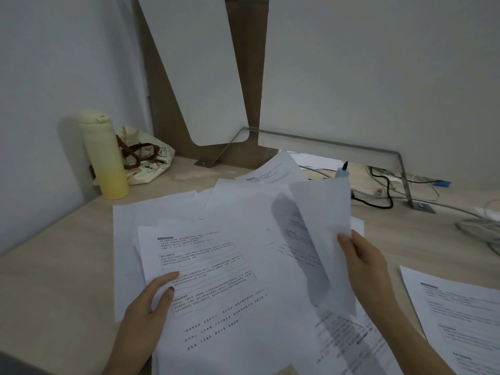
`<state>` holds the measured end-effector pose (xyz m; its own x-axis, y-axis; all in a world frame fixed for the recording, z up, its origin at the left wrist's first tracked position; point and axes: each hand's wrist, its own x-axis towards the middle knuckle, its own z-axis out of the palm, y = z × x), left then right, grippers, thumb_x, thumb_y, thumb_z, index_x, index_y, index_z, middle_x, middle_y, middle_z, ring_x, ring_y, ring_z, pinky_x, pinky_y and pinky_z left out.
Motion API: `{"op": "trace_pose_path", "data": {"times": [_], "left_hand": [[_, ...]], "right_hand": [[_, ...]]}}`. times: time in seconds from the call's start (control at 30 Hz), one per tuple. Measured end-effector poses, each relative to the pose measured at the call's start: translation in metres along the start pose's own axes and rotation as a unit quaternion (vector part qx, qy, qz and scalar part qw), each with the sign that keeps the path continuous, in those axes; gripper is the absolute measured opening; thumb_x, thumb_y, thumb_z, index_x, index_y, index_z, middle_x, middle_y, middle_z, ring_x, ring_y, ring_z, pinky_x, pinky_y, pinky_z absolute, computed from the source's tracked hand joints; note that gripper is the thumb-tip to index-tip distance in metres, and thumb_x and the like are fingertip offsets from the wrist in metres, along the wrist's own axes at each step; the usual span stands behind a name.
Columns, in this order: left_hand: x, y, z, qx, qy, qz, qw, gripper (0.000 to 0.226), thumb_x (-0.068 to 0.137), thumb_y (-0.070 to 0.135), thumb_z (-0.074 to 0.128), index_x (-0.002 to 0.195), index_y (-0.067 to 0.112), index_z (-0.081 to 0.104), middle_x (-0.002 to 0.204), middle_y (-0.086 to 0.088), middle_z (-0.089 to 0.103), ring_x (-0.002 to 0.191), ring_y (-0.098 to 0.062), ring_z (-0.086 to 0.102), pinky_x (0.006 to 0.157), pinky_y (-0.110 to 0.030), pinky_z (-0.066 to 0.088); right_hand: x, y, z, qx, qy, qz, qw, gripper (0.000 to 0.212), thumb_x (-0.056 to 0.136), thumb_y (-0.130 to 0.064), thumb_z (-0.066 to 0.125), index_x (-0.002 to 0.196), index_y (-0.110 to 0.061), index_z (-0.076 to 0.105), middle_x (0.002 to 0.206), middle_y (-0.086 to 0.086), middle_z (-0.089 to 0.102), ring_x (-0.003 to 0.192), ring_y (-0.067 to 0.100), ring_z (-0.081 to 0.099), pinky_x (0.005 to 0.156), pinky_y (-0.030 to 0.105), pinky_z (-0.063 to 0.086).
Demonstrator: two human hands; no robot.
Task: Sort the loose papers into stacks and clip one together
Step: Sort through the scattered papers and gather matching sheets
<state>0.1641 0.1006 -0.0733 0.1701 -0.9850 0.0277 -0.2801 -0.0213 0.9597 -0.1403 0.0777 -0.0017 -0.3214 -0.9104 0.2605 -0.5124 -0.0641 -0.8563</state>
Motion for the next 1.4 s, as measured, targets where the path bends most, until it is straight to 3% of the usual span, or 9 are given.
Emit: {"op": "trace_pose_path", "data": {"times": [0.17, 0.37, 0.47, 0.57, 0.7, 0.8, 0.97, 1.13, 1.4], "left_hand": [[0.0, 0.003, -0.002, -0.009, 0.006, -0.013, 1.0, 0.029, 0.093, 0.008, 0.046, 0.092, 0.032, 0.064, 0.113, 0.002, 0.061, 0.116, -0.016, 0.051, 0.096, -0.024, 0.034], [-0.003, 0.01, -0.003, -0.111, 0.006, -0.14, 0.984, 0.069, 0.075, 0.076, 0.032, 0.104, 0.026, 0.07, 0.107, 0.0, 0.069, 0.103, -0.02, 0.063, 0.101, -0.041, 0.043], [-0.005, 0.013, -0.003, -0.126, 0.02, -0.131, 0.983, 0.04, 0.085, 0.056, 0.04, 0.099, 0.03, 0.067, 0.104, 0.005, 0.069, 0.097, -0.011, 0.062, 0.09, -0.029, 0.046], [-0.005, 0.01, -0.004, -0.064, 0.041, -0.108, 0.991, 0.028, 0.094, 0.03, 0.043, 0.113, 0.021, 0.062, 0.115, -0.001, 0.066, 0.106, -0.018, 0.06, 0.092, -0.033, 0.045], [-0.007, 0.012, -0.007, -0.071, 0.047, -0.094, 0.992, 0.021, 0.095, 0.025, 0.043, 0.107, 0.027, 0.06, 0.105, 0.008, 0.067, 0.103, -0.015, 0.061, 0.093, -0.033, 0.044], [-0.007, 0.012, -0.01, -0.106, 0.045, -0.095, 0.989, 0.02, 0.094, 0.025, 0.045, 0.102, 0.03, 0.063, 0.103, 0.012, 0.069, 0.101, -0.012, 0.063, 0.095, -0.036, 0.046], [-0.005, 0.011, -0.014, -0.181, 0.062, -0.122, 0.974, 0.025, 0.093, 0.022, 0.047, 0.11, 0.018, 0.066, 0.103, 0.003, 0.072, 0.1, -0.019, 0.065, 0.095, -0.043, 0.047], [-0.005, 0.011, -0.016, -0.222, 0.057, -0.143, 0.963, 0.024, 0.092, 0.03, 0.046, 0.105, 0.026, 0.066, 0.104, 0.001, 0.073, 0.101, -0.021, 0.066, 0.093, -0.043, 0.049], [-0.003, 0.021, -0.018, -0.286, 0.023, -0.173, 0.942, 0.048, 0.07, 0.055, 0.052, 0.093, 0.02, 0.075, 0.101, -0.008, 0.074, 0.1, -0.026, 0.067, 0.096, -0.047, 0.047]], "right_hand": [[-0.036, -0.036, 0.024, -0.033, -0.211, -0.17, 0.962, 0.043, 0.095, -0.016, 0.046, 0.1, -0.059, 0.053, 0.095, -0.054, 0.054, 0.095, -0.026, 0.053, 0.08, -0.002, 0.042], [-0.064, -0.014, 0.066, -0.035, -0.363, -0.242, 0.899, 0.027, 0.09, -0.053, 0.04, 0.11, -0.056, 0.059, 0.121, -0.044, 0.05, 0.117, -0.019, 0.044, 0.099, 0.001, 0.032], [-0.069, -0.008, 0.07, -0.091, -0.481, -0.224, 0.843, 0.034, 0.098, -0.029, 0.037, 0.125, -0.033, 0.057, 0.137, -0.019, 0.047, 0.126, -0.01, 0.031, 0.102, -0.001, 0.021], [-0.069, -0.01, 0.063, 0.007, -0.551, -0.146, 0.822, 0.052, 0.085, -0.058, 0.042, 0.126, -0.028, 0.055, 0.133, -0.018, 0.052, 0.124, -0.009, 0.037, 0.108, 0.009, 0.026], [-0.045, -0.014, 0.061, 0.007, -0.458, -0.068, 0.886, 0.037, 0.084, -0.027, 0.058, 0.103, -0.059, 0.059, 0.121, -0.033, 0.056, 0.121, -0.009, 0.047, 0.102, 0.011, 0.035], [-0.026, -0.016, 0.067, -0.008, -0.321, 0.017, 0.947, 0.037, 0.092, -0.014, 0.051, 0.117, -0.041, 0.052, 0.127, -0.015, 0.055, 0.126, 0.009, 0.047, 0.095, 0.014, 0.035], [-0.016, -0.022, 0.086, -0.021, -0.271, 0.082, 0.959, 0.045, 0.093, -0.016, 0.051, 0.136, -0.004, 0.042, 0.141, 0.012, 0.046, 0.128, 0.025, 0.045, 0.103, 0.033, 0.037], [-0.015, -0.019, 0.097, 0.086, -0.236, 0.168, 0.953, 0.031, 0.091, -0.018, 0.053, 0.121, -0.019, 0.056, 0.111, 0.003, 0.065, 0.098, 0.018, 0.061, 0.074, 0.024, 0.047], [-0.018, -0.006, 0.101, 0.12, -0.222, 0.207, 0.945, 0.024, 0.09, -0.01, 0.048, 0.106, -0.021, 0.062, 0.1, 0.007, 0.07, 0.096, 0.025, 0.064, 0.083, 0.04, 0.051]]}}
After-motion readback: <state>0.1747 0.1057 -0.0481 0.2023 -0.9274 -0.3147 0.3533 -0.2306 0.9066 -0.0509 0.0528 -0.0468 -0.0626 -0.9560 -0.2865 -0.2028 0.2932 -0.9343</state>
